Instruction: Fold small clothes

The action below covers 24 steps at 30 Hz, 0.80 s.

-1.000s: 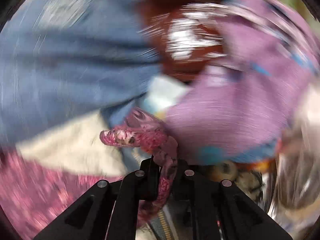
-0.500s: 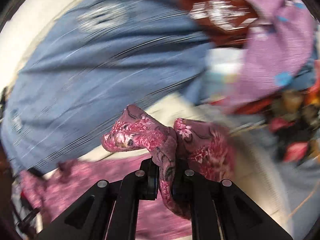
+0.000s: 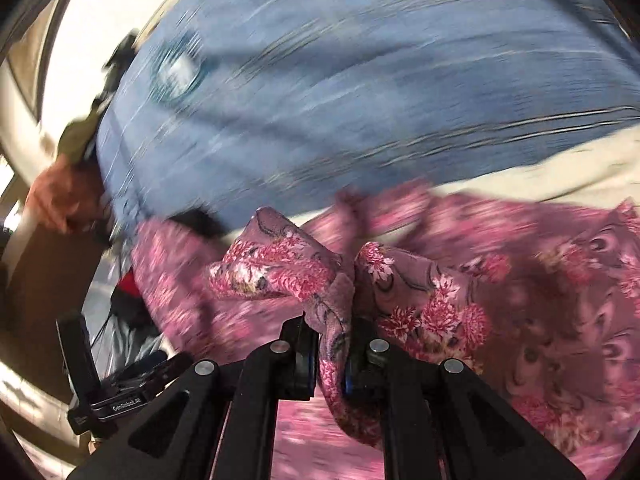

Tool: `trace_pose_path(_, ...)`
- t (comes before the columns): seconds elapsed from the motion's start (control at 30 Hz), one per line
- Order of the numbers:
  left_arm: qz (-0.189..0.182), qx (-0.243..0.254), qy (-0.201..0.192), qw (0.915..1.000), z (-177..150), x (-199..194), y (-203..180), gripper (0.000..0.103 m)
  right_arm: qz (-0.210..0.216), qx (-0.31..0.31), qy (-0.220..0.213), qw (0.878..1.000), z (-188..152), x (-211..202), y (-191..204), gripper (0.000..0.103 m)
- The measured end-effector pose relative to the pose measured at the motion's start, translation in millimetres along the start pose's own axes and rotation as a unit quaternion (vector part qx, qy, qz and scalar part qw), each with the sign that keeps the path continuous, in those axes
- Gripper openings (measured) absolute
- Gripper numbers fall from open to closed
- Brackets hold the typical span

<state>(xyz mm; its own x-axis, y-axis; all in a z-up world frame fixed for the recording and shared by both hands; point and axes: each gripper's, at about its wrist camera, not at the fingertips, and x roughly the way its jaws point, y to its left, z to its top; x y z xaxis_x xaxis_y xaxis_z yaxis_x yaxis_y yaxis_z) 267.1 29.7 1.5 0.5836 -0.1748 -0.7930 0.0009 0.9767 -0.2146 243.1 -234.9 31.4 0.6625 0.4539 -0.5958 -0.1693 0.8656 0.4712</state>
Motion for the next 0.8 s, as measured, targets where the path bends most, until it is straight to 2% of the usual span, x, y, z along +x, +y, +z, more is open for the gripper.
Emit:
trace_pose_path(0.23, -0.019, -0.051, -0.013, 0.9984, 9, -8, 30, 0.103, 0.052, -0.032, 0.051, 0.997, -28, 60, 66, 0.009)
trace_pose_path(0.27, -0.022, -0.057, -0.011, 0.9981, 9, -7, 33, 0.103, 0.052, -0.035, 0.06, 0.996, -34, 67, 72, 0.016)
trace_pose_path(0.33, -0.031, -0.069, -0.006, 0.9971, 8, -5, 38, 0.103, 0.045, -0.026, 0.092, 0.994, -47, 83, 71, 0.022)
trace_pose_path(0.4, -0.043, -0.078, 0.001, 0.9961, 8, -3, 40, 0.103, 0.042, -0.013, 0.113, 0.993, -55, 89, 64, 0.024)
trace_pose_path(0.47, -0.058, -0.083, 0.009, 0.9948, 7, -1, 40, 0.103, 0.051, -0.008, 0.114, 0.992, -59, 78, 58, 0.026)
trace_pose_path(0.57, -0.097, -0.091, 0.028, 0.9908, 5, 3, 36, 0.103, 0.06, -0.007, 0.109, 0.992, -62, 46, 47, 0.041)
trace_pose_path(0.7, -0.151, -0.087, 0.04, 0.9839, 1, 1, 25, 0.103, 0.05, 0.038, 0.079, 0.995, -71, -11, -1, 0.041)
trace_pose_path(0.8, -0.133, -0.053, 0.05, 0.9885, -3, 5, 9, 0.103, 0.012, 0.106, 0.039, 0.994, -81, -55, -59, 0.042)
